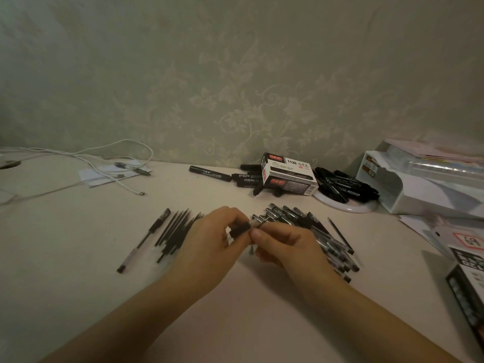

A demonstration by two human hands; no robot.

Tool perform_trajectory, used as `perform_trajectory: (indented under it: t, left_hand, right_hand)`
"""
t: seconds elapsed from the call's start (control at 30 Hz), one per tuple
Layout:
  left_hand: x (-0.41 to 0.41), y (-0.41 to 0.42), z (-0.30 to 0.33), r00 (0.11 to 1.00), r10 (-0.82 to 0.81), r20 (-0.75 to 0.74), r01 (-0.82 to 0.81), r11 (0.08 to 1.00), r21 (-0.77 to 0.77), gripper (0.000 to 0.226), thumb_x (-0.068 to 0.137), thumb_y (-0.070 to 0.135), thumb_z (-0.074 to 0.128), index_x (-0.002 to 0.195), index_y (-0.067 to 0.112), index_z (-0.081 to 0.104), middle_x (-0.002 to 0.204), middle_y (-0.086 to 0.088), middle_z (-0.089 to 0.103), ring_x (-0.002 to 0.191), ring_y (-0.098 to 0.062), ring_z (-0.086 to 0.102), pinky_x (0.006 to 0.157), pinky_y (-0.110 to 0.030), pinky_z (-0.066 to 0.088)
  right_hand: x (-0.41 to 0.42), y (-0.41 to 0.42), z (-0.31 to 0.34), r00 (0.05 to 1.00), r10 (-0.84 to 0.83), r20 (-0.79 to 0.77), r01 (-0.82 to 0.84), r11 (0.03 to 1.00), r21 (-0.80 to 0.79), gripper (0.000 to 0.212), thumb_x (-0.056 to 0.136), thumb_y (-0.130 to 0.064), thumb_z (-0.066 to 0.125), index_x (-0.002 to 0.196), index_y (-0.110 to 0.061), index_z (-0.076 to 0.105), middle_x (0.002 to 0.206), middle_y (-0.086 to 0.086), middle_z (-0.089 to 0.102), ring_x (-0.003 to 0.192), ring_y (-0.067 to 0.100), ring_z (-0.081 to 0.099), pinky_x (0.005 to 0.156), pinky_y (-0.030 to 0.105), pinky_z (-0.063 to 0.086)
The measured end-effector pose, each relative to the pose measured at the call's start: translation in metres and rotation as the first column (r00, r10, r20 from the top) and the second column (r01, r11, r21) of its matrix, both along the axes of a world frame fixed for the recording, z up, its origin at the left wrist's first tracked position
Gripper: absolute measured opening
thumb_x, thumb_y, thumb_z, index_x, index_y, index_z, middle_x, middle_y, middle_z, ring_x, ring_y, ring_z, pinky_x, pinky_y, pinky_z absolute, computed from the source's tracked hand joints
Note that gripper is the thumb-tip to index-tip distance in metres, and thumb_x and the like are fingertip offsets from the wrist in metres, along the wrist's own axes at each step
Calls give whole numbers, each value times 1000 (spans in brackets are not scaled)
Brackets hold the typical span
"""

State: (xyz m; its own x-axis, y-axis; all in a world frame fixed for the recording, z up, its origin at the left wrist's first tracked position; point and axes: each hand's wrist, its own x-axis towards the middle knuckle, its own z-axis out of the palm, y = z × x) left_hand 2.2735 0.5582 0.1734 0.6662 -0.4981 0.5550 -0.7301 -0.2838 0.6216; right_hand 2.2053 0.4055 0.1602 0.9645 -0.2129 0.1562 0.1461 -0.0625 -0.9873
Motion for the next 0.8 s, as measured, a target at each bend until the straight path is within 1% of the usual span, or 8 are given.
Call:
perform_trajectory:
  t: [0.1, 0.2, 0.33, 0.4, 0.47, 0.6, 0.7, 0.8]
  left_hand:
    - [3, 1, -1, 999, -37, 17, 37, 999, 1, 1, 88, 23, 67, 88, 23, 67, 70, 19, 56, 61, 12, 51, 54, -4, 36]
    - [4, 2, -4, 998, -56, 3, 56, 998, 39, 5, 89, 26, 65, 94, 28, 65, 77, 17, 59, 63, 11, 51, 56, -5, 37]
    - [5, 2, -9, 992, -79, -97, 90, 989, 114, 16, 96, 36, 50, 108, 32, 60, 81, 15, 55, 63, 10, 50, 57, -6, 37]
    - [7, 3, -9, 993, -71, -97, 85, 986, 145, 20, 99, 33, 45, 112, 31, 59, 83, 15, 54, 66, 11, 50, 60, -7, 38]
    - [8, 4, -9, 993, -60, -100, 74, 986, 148, 20, 98, 31, 46, 112, 31, 60, 82, 16, 53, 65, 10, 50, 60, -8, 38]
    - [8, 5, -11, 992, -74, -106, 89, 987, 136, 18, 98, 30, 48, 109, 32, 62, 80, 16, 54, 67, 9, 50, 63, -6, 38]
    - [10, 5, -13, 989, -76, -124, 91, 989, 116, 18, 97, 32, 48, 108, 34, 62, 80, 16, 55, 63, 3, 49, 61, -9, 39]
    - [12, 4, -14, 988, -74, -135, 90, 989, 114, 18, 97, 33, 48, 108, 35, 62, 81, 15, 56, 62, 1, 49, 59, -10, 40]
  right_hand:
    - [1, 0, -1, 1000, -17, 2, 17, 1000, -5, 24, 76, -35, 74, 98, -28, 79, 92, 2, 77, 77, 11, 69, 71, 19, 54]
    - [3, -1, -2, 997, -69, 22, 69, 998, 14, 18, 84, -32, 69, 99, -27, 79, 90, 3, 77, 75, 11, 69, 70, 19, 54]
    - [8, -13, -2, 958, -287, 11, 280, 941, 189, 21, 100, -21, 53, 96, -13, 72, 80, 4, 73, 71, 11, 67, 64, 19, 54]
    - [9, -21, 0, 915, -404, -4, 394, 890, 228, 24, 103, -22, 46, 93, -13, 66, 71, -1, 71, 64, 8, 64, 58, 19, 53]
    - [9, -27, 2, 883, -470, 7, 453, 854, 258, 25, 105, -24, 43, 92, -15, 63, 68, -3, 70, 60, 6, 62, 57, 21, 51]
    - [11, -27, 2, 888, -460, 4, 435, 842, 319, 25, 105, -26, 43, 93, -15, 63, 72, 0, 71, 61, 7, 63, 58, 21, 52]
    - [12, -25, 0, 900, -436, -8, 414, 849, 329, 25, 104, -26, 44, 94, -14, 63, 73, 2, 72, 60, 8, 63, 57, 21, 52]
    - [12, -26, 0, 897, -442, -6, 418, 843, 338, 24, 104, -24, 44, 93, -12, 62, 72, 2, 72, 59, 7, 62, 56, 20, 53]
